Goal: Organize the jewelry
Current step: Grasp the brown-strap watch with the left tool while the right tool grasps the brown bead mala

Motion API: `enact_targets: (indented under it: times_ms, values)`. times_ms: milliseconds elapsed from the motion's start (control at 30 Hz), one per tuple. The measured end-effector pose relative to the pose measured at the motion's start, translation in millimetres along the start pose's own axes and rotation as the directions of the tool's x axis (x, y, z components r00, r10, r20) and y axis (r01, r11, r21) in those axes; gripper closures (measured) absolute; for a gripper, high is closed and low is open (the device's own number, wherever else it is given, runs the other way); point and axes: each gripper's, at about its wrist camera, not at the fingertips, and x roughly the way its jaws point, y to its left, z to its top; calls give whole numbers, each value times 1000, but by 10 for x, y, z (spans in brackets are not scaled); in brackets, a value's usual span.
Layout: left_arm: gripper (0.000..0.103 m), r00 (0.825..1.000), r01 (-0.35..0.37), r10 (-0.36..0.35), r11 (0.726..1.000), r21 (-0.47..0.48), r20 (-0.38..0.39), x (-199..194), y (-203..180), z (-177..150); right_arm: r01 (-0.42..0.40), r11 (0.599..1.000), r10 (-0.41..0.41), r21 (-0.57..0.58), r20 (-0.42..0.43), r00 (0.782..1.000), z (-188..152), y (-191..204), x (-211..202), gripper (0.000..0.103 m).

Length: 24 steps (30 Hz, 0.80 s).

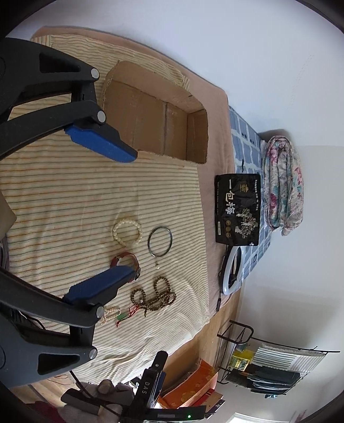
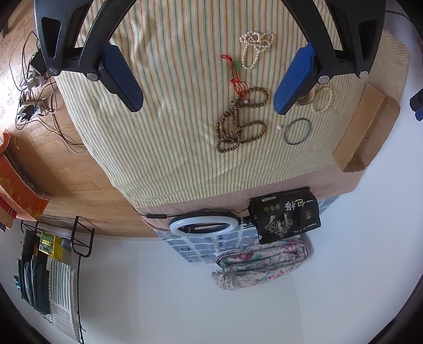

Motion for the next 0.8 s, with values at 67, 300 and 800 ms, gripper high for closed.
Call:
enact_targets:
  times_ms: [67,300,800]
  values:
    - [29,999,20,-20,1000,-2,-29,116,-14,5,-7,1000,7,-6,-18,1000,17,10,128,5]
    - [39,994,59,-56,998,28,-94,501,-120,6,-39,999,40,12,-85,996,94,35,551,6]
    - [49,959,193,-172,978,77,-226,1219,-365,52,-51,996,67,75,-240,968,203,210,1469,20]
